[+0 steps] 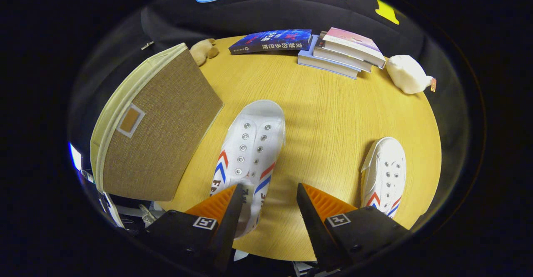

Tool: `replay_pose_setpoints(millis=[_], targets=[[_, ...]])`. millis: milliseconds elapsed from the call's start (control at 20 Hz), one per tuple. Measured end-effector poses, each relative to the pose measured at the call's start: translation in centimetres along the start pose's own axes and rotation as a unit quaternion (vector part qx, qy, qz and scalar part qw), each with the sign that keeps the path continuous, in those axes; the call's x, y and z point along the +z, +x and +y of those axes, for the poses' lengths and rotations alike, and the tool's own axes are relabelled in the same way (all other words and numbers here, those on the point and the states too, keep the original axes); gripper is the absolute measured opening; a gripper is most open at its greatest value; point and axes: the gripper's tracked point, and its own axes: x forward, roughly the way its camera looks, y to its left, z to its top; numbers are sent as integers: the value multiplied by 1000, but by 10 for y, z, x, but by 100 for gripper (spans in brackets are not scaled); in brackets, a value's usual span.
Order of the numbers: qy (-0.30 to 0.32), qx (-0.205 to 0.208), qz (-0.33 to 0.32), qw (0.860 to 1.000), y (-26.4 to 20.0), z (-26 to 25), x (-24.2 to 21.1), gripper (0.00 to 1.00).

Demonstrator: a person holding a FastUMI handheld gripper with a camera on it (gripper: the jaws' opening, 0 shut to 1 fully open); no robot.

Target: Open the storage box then place both shoes into the box .Put the left shoe in first, then the right shoe, with the right side of both shoes facing outward in a uniform manner.

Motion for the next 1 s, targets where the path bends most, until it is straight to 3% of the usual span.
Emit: replay_pose_setpoints(millis=[150, 350, 500, 550, 700, 850, 1000], targets=[[23, 15, 24, 999, 15, 6, -2, 65], [31, 16, 33, 999, 23, 12, -1, 59], [44, 34, 44, 997, 25, 19, -2, 43], [55, 32, 47, 997, 26, 18, -3, 28], [70, 40, 44, 996, 24, 18, 0, 23], [115, 37, 44, 992, 25, 16, 0, 7], [139, 36, 37, 989, 17, 23, 4, 5]])
